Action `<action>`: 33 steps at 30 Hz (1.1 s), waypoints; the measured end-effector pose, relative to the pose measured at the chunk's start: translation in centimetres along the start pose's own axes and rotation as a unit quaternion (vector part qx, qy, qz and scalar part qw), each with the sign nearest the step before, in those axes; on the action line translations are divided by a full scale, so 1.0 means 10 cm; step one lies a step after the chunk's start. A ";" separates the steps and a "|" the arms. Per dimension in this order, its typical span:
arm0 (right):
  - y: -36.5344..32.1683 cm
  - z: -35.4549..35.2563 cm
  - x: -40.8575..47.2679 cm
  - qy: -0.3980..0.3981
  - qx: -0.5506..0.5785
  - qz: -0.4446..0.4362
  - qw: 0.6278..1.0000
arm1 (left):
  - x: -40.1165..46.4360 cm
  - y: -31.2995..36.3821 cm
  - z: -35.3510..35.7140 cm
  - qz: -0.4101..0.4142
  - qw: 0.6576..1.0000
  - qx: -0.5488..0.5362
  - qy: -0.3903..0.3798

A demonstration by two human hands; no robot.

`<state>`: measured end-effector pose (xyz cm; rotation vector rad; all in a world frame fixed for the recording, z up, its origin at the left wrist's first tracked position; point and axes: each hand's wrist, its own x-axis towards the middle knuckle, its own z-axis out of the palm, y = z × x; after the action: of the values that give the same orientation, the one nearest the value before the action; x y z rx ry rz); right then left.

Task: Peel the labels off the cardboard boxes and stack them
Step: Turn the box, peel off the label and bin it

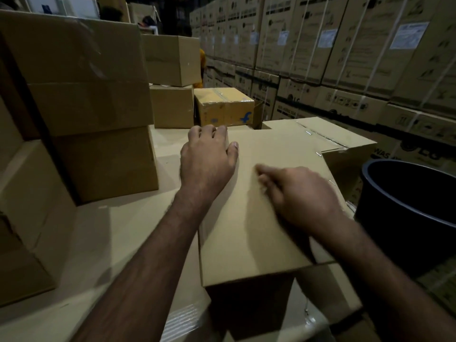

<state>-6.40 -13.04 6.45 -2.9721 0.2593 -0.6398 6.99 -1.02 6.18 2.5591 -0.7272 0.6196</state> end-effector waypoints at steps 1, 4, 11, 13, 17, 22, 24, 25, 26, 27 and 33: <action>0.04 0.00 0.03 0.005 0.000 0.017 1.000 | 0.00 -0.01 -0.01 -0.001 1.000 -0.002 -0.001; -0.13 0.09 -0.05 -0.047 -0.030 -0.052 0.997 | 0.00 -0.02 -0.01 -0.005 1.000 0.001 0.005; -0.14 0.14 -0.06 -0.039 -0.042 -0.063 0.996 | 0.02 -0.04 0.00 0.001 1.000 -0.006 0.003; -0.08 0.16 -0.06 0.003 0.014 -0.059 0.998 | 0.02 -0.04 0.02 0.004 1.000 -0.018 0.000; 0.27 0.12 -0.08 0.066 0.353 0.011 0.933 | 0.03 -0.07 0.01 0.004 0.999 -0.043 0.000; 0.36 0.12 0.06 0.046 0.502 0.049 0.862 | -0.12 -0.03 0.03 0.007 1.000 -0.029 -0.010; 0.39 0.10 0.17 0.052 0.516 0.092 0.850 | -0.24 0.00 0.07 0.006 0.999 -0.016 -0.039; 0.39 0.11 0.20 0.046 0.532 0.109 0.838 | -0.29 0.01 0.08 0.002 0.998 -0.015 -0.055; 0.39 0.13 0.23 0.041 0.551 0.117 0.825 | -0.33 0.01 0.09 -0.001 0.998 -0.015 -0.069; 0.39 0.14 0.27 0.041 0.565 0.122 0.815 | -0.35 0.02 0.10 -0.004 0.997 -0.016 -0.080; 0.40 0.13 0.38 0.083 0.516 0.152 0.839 | -0.26 0.01 0.14 -0.023 0.994 -0.014 -0.106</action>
<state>-3.03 -17.61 6.25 -1.7936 0.2693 -0.6891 5.34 -0.75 3.71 2.6339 -0.7383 0.3227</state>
